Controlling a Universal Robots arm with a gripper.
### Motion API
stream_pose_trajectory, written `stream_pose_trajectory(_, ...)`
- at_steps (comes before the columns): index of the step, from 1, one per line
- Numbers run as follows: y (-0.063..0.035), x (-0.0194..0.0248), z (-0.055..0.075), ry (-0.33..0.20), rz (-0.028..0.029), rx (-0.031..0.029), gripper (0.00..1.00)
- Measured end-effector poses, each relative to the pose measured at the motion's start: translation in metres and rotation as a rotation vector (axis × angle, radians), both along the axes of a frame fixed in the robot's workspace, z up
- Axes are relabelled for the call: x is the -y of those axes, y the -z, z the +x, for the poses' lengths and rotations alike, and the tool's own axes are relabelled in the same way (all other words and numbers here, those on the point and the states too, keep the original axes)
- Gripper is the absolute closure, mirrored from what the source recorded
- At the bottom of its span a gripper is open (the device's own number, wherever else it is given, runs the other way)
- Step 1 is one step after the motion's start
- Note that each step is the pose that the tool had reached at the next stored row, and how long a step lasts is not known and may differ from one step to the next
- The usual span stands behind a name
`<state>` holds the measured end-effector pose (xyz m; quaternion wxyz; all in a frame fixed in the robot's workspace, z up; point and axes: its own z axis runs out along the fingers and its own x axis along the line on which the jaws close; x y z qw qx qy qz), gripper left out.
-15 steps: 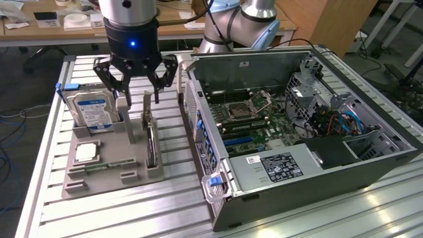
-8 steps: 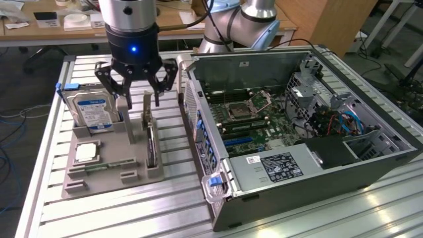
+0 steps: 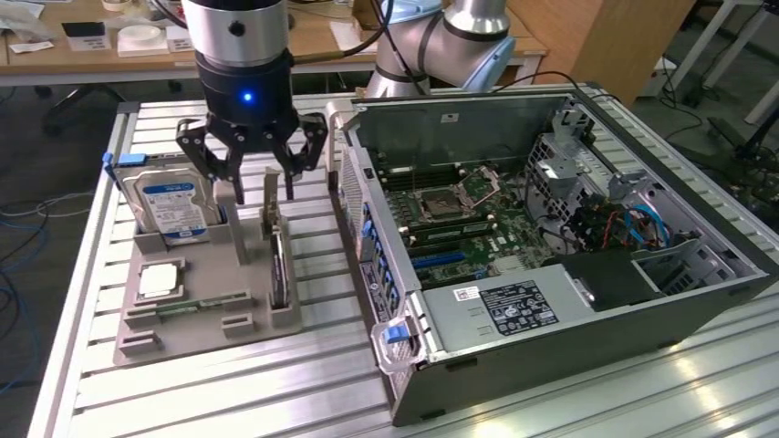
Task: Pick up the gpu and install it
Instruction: 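Pick up the gpu and move the gpu toward the slot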
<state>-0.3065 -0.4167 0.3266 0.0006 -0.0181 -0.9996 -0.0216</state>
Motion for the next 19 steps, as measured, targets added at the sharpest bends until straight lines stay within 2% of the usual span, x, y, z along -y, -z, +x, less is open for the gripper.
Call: stream_pose_trajectory(19, 0.0079, 0.0001, -0.0001, 0.0, 0.0, 0.0, 0.41)
